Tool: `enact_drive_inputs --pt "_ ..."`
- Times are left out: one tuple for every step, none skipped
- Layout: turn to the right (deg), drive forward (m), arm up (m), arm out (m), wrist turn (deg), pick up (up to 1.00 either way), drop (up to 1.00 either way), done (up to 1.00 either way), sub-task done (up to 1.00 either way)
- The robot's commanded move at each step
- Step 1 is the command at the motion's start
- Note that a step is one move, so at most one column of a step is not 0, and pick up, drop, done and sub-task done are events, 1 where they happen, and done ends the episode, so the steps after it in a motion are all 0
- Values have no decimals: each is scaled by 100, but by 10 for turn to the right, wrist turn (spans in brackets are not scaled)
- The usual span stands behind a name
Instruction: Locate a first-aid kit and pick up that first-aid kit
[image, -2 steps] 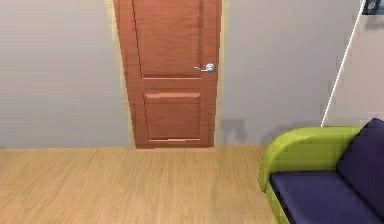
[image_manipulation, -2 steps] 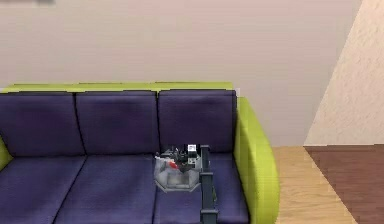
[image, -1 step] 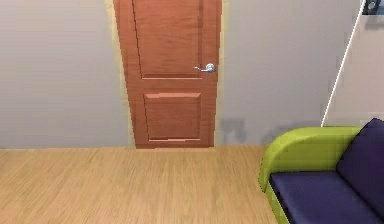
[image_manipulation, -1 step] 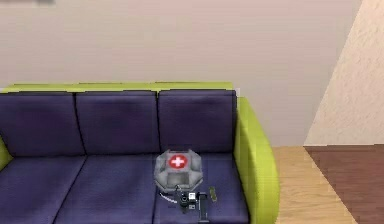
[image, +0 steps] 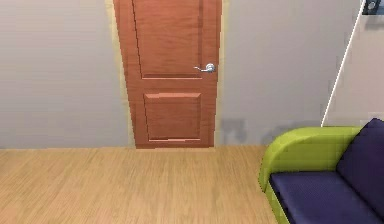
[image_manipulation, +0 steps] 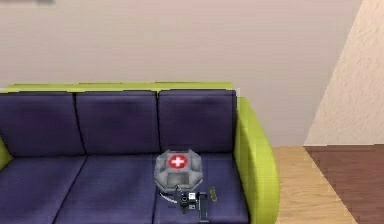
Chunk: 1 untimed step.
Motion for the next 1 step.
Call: enact_drive_inputs --pt "0 0 10 0 0 0 0 0 0"
